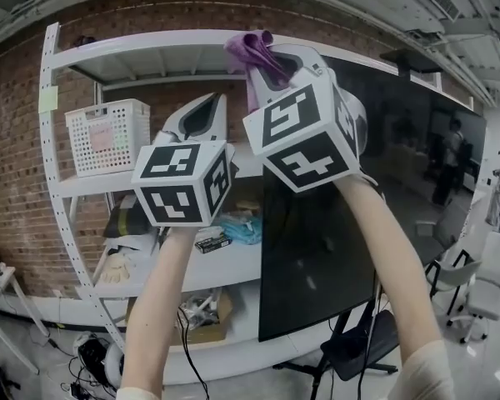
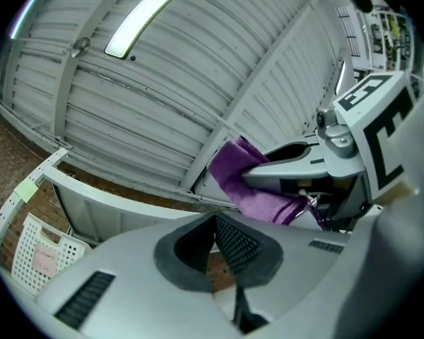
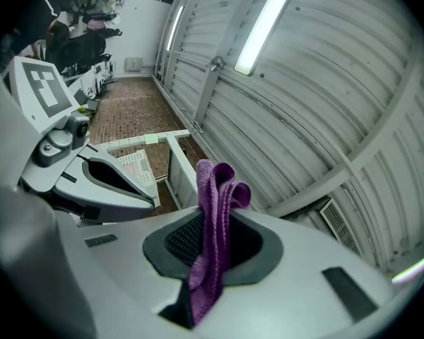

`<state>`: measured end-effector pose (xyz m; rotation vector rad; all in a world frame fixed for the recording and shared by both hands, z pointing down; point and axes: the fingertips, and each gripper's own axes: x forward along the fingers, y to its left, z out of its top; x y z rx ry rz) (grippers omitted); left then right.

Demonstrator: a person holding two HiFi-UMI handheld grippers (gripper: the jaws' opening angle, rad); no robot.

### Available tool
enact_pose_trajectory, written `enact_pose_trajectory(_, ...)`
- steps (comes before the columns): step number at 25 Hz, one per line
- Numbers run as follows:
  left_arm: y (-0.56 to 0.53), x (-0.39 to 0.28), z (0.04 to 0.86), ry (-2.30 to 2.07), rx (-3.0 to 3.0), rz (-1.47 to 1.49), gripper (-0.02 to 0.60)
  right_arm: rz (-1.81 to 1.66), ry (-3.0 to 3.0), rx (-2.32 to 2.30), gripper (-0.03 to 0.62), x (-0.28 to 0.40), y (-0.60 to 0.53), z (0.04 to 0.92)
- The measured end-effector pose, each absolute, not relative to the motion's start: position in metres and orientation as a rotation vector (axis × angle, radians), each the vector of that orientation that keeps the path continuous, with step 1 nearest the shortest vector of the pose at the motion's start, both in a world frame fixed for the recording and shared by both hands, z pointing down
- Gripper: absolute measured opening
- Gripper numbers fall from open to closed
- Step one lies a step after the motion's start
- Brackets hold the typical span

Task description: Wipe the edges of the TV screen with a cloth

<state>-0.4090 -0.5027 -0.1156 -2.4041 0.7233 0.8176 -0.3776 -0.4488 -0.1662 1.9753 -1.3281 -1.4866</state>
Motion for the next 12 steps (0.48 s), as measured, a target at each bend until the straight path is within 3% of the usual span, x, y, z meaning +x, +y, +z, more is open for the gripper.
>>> enact_pose_trajectory(12,-0.485,-0.411,-0.159,0.681,-2.378,0.895,0.015,-1.553,-1.267,1.964,0.061,-0.38,-0.444,-0.205)
